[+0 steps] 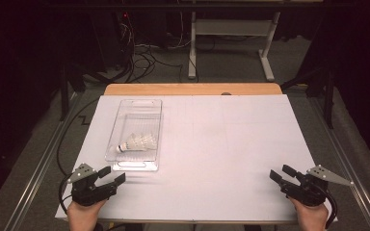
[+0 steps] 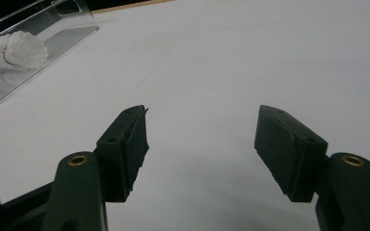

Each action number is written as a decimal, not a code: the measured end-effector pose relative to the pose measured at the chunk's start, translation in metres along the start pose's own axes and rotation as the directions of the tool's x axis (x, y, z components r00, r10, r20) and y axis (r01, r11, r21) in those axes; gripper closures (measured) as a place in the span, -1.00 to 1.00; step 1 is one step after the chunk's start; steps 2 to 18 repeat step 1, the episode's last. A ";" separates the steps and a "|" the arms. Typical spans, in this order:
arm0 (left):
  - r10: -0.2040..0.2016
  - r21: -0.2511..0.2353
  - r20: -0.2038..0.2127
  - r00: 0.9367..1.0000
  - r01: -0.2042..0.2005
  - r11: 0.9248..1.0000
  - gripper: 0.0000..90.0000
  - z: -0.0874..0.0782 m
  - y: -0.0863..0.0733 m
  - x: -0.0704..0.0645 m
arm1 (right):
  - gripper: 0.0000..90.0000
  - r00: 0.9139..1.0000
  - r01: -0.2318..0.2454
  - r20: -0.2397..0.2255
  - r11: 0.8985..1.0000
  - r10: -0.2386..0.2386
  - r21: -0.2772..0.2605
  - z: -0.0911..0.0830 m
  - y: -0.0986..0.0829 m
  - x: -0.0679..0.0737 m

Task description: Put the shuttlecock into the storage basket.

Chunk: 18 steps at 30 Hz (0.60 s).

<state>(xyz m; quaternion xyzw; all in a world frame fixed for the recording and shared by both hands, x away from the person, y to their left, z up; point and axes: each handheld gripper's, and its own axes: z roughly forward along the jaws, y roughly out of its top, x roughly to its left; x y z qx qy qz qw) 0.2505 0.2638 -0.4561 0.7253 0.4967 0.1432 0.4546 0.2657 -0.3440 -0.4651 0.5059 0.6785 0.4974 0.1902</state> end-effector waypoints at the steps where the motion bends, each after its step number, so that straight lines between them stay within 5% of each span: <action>1: 0.000 0.000 0.000 1.000 0.000 1.000 -0.29 0.000 0.000 0.000 | -0.19 1.000 0.000 0.000 1.000 0.000 -0.001 0.000 0.000 0.000; 18: 0.000 0.000 0.000 1.000 0.000 1.000 -0.29 0.000 0.000 0.000 | -0.19 1.000 0.000 0.000 1.000 0.000 -0.001 0.000 0.000 0.000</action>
